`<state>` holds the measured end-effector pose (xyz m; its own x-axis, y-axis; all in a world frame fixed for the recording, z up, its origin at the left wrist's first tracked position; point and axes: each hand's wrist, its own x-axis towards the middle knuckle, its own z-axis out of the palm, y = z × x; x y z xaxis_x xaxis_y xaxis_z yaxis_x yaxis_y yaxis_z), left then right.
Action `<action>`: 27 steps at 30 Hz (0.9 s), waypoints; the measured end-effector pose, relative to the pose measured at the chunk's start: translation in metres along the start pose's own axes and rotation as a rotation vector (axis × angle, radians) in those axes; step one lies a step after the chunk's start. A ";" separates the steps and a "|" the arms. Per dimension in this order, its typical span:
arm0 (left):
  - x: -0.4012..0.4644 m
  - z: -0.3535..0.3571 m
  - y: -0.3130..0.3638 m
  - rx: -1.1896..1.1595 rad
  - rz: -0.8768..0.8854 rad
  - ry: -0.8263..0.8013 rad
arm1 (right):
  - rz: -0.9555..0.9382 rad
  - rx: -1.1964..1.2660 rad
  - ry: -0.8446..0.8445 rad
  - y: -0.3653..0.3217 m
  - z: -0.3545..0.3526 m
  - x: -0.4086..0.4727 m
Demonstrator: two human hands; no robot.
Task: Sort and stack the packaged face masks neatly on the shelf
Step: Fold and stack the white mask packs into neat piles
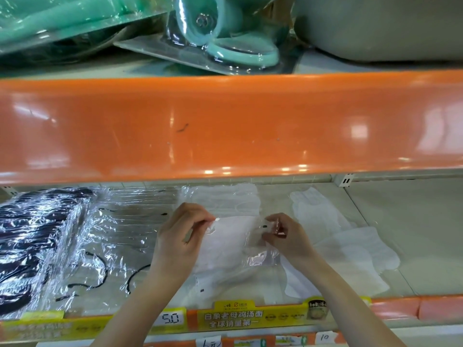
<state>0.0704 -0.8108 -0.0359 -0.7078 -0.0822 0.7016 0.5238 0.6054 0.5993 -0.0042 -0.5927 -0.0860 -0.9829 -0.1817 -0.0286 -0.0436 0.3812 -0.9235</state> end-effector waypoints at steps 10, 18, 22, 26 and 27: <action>-0.017 -0.001 -0.033 0.510 0.232 -0.117 | -0.306 0.007 0.330 0.000 -0.010 -0.001; -0.028 0.007 -0.044 0.645 0.102 -0.144 | -0.510 -0.333 0.301 0.020 0.001 -0.006; -0.027 0.010 -0.045 0.683 0.026 -0.185 | -0.502 -0.378 0.260 0.024 0.004 0.002; -0.014 0.014 -0.046 0.700 -0.007 -0.206 | -0.583 -0.424 0.263 0.022 0.005 0.014; -0.010 0.015 -0.048 0.697 -0.014 -0.207 | -0.587 -0.428 0.261 0.022 0.004 0.017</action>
<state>0.0456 -0.8266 -0.0775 -0.8236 0.0167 0.5669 0.1394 0.9748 0.1739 -0.0206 -0.5915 -0.1082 -0.7854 -0.2627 0.5604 -0.5837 0.6154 -0.5296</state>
